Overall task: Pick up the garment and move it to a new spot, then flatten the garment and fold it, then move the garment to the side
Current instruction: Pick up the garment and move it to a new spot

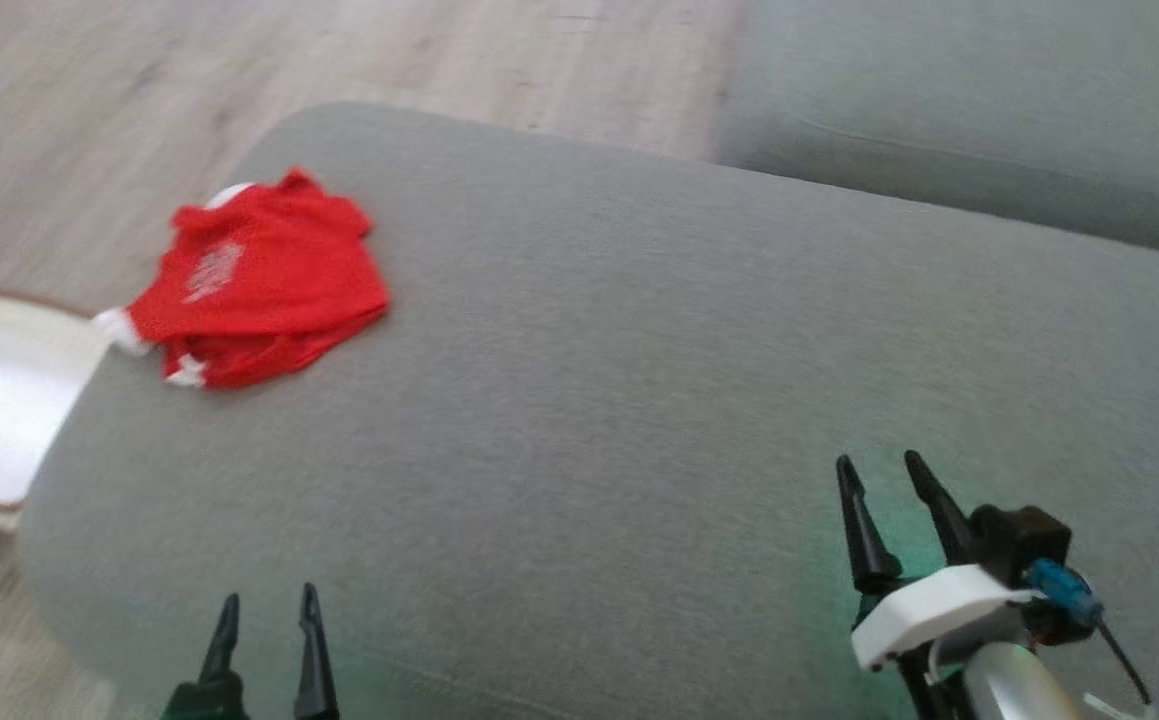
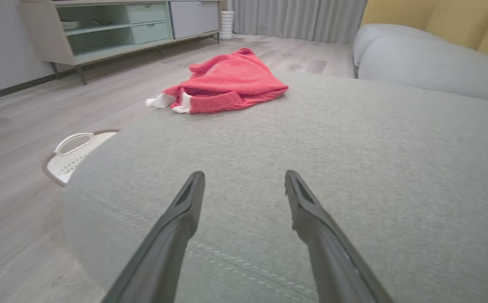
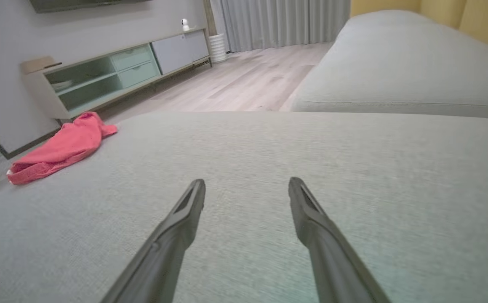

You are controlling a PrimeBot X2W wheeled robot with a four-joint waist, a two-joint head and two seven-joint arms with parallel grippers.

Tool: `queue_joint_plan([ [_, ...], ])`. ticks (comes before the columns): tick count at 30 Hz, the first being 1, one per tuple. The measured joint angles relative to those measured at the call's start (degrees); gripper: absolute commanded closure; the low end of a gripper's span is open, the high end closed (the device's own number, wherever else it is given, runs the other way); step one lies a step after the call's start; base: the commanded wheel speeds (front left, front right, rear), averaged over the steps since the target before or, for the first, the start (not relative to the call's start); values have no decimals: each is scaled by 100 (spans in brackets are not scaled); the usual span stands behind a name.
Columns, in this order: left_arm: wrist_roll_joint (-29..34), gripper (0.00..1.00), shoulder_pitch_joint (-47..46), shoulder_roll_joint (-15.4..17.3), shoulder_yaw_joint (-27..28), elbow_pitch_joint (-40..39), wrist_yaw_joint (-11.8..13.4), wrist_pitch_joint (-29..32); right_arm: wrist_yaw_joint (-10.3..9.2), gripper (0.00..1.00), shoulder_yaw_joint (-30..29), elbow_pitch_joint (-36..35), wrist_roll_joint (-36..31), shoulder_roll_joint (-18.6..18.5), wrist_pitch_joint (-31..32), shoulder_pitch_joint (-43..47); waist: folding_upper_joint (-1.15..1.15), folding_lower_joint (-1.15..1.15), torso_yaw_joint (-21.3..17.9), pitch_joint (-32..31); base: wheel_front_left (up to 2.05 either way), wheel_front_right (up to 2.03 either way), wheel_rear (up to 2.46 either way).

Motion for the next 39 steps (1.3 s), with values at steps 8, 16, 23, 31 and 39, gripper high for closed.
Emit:
queue_joint_plan([
  [8, 34, 0, -2, 3, 367, -8, -104, 0, 0, 0, 314, -44, 145, 5, 0, -15, 0, 0, 681, 67, 0, 0, 0],
  [16, -157, 0, -463, 32, 1447, -282, -499, 0, 0, 0, 389, -218, 143, 4, 0, -166, 0, 1, 590, 523, 0, 0, 0],
  [23, -89, 0, -1769, 366, 1920, -110, -880, 0, 0, 0, 392, -553, -122, -10, 0, -633, 0, 1, 314, 1161, 0, 0, 0],
  [31, -24, 0, -3531, 582, 1683, 1138, -1089, -1, 0, 0, 526, -890, -176, -298, 0, -1083, 0, 1, -116, 1932, 0, 0, 0],
  [39, -176, 0, -4798, 864, 1538, 2948, -1109, 23, 0, 0, 535, -1245, -172, -527, -1, -1253, 0, 1, -660, 2506, 0, 0, 0],
])
